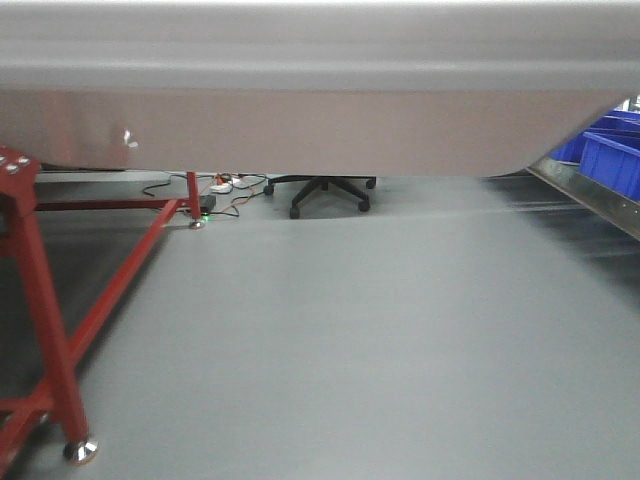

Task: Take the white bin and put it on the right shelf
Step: 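Carry the bin with both grippers toward the blue-crate shelving rack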

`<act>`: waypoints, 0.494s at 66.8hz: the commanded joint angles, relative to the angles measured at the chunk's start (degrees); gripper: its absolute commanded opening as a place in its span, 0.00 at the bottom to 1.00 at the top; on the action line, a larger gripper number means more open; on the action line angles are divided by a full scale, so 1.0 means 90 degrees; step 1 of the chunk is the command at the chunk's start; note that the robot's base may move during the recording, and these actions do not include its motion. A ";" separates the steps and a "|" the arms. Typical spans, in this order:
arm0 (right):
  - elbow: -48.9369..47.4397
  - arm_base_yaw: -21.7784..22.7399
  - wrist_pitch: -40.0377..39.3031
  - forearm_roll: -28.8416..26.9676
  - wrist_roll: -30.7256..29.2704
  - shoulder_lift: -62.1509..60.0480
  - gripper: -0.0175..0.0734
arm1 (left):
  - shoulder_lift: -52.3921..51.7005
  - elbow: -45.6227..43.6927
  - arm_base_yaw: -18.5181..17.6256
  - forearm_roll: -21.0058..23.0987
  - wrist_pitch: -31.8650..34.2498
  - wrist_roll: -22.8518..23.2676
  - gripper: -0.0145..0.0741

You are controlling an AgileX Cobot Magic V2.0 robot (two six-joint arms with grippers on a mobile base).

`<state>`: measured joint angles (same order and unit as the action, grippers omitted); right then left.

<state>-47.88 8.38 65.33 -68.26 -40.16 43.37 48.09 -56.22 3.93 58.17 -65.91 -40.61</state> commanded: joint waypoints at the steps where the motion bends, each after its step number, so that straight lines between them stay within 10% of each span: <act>1: -0.0205 -0.0069 0.0921 -0.1306 -0.0041 -0.0008 0.63 | -0.0081 -0.0192 -0.0135 0.1273 -0.1041 -0.0042 0.48; 33: -0.0205 -0.0069 0.0921 -0.1306 -0.0041 -0.0008 0.63 | -0.0081 -0.0192 -0.0135 0.1273 -0.1041 -0.0042 0.48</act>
<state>-47.88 8.38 65.33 -68.26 -40.16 43.37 48.09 -56.22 3.93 58.17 -65.91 -40.61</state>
